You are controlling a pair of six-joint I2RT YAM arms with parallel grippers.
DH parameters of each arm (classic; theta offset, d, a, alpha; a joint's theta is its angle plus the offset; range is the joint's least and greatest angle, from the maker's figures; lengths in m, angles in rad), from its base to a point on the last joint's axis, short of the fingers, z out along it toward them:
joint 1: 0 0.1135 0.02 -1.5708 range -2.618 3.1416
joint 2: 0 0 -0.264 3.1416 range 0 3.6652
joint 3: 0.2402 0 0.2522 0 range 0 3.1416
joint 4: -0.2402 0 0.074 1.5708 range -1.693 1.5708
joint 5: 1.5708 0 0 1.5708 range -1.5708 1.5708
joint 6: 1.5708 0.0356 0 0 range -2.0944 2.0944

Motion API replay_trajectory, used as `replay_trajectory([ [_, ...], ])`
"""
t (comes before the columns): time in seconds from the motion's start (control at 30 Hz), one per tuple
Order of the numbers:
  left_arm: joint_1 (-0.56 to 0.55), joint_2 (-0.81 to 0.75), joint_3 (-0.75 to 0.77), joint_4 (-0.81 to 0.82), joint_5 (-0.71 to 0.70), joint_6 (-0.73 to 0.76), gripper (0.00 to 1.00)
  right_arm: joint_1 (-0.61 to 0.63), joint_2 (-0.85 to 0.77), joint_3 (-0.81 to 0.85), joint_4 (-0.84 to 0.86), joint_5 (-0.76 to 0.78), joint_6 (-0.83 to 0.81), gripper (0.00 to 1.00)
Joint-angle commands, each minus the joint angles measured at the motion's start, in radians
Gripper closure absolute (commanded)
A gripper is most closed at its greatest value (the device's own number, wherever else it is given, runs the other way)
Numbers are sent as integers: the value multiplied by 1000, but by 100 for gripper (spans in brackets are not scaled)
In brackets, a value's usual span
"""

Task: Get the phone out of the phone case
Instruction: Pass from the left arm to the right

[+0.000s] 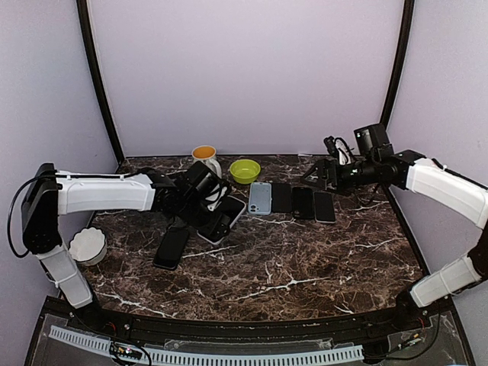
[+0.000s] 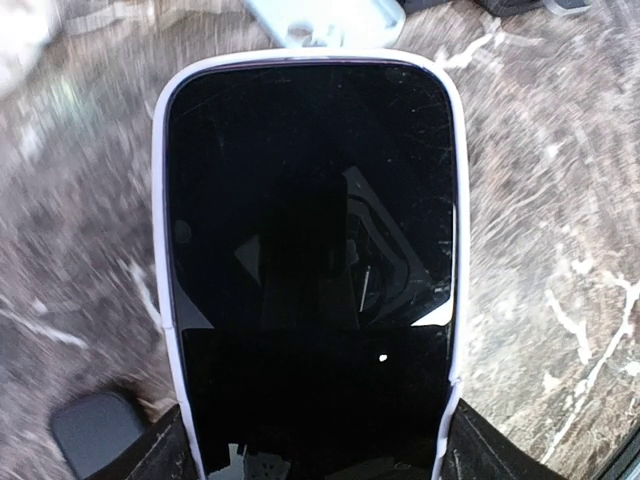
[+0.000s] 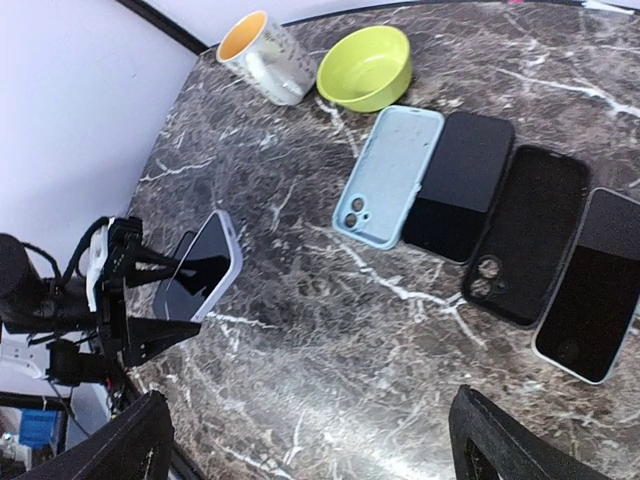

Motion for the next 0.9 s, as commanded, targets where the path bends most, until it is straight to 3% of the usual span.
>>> replay_trajectory([
  [0.0, -5, -99, 91, -8, -25, 128, 41, 53, -4, 30, 46, -117, 87, 3],
  [0.3, -17, -137, 198, -62, -49, 354, 43, 139, 87, 100, 82, -188, 186, 4],
  [0.57, -19, -180, 133, 58, -4, 390, 43, 188, 180, 106, 223, -264, 290, 6],
  [0.87, -21, -218, 52, 95, 81, 422, 46, 216, 263, 176, 223, -363, 311, 7],
])
